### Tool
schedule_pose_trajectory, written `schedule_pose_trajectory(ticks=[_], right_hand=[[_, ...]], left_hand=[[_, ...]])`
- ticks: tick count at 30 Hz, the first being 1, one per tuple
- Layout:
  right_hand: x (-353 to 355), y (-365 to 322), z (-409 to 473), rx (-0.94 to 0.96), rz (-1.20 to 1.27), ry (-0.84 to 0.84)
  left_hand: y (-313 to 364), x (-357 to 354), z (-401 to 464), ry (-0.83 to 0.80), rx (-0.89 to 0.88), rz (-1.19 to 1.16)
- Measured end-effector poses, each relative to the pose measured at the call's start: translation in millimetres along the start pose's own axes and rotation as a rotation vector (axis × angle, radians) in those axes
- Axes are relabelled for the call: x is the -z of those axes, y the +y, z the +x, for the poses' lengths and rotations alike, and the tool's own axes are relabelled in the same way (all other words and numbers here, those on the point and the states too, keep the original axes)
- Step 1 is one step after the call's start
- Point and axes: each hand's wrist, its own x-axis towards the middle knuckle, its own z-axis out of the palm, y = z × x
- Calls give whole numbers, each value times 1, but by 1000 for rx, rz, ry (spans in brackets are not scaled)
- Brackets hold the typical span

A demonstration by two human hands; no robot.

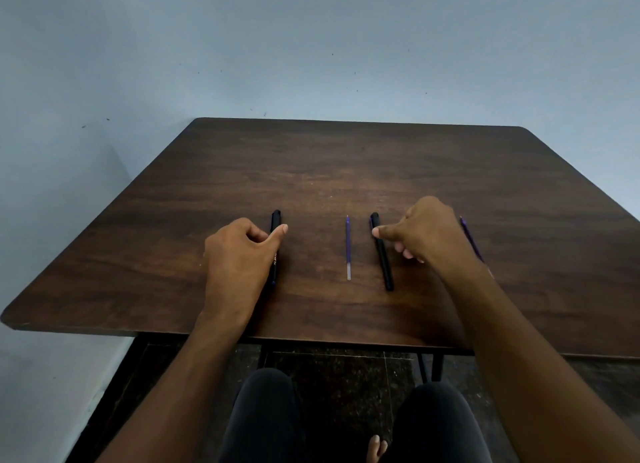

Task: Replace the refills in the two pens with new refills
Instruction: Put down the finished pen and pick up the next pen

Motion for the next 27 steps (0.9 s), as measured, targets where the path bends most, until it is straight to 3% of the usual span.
schedule_pose_trajectory(ticks=[6,10,14,16,19,24,27], right_hand=[[-6,-9,1,-18,-127,-105],[-9,-10,0,17,-149,-44],[-4,-2,-2,73,-16,22],[-1,0,-5,137,125,-5],[3,0,-12,225,470,-104],[0,1,-13,412,493,-77],[-1,5,-14,434,544,-129]], left_hand=[[4,1,0,1,-143,-67],[7,1,0,-13,-351,-30],[17,2,0,-91,-455,-30],[29,-2,0,-149,-391,-145],[52,-17,1,-312,-141,-430],[77,-41,11,-491,247,-823],[83,-46,12,-524,354,-965]])
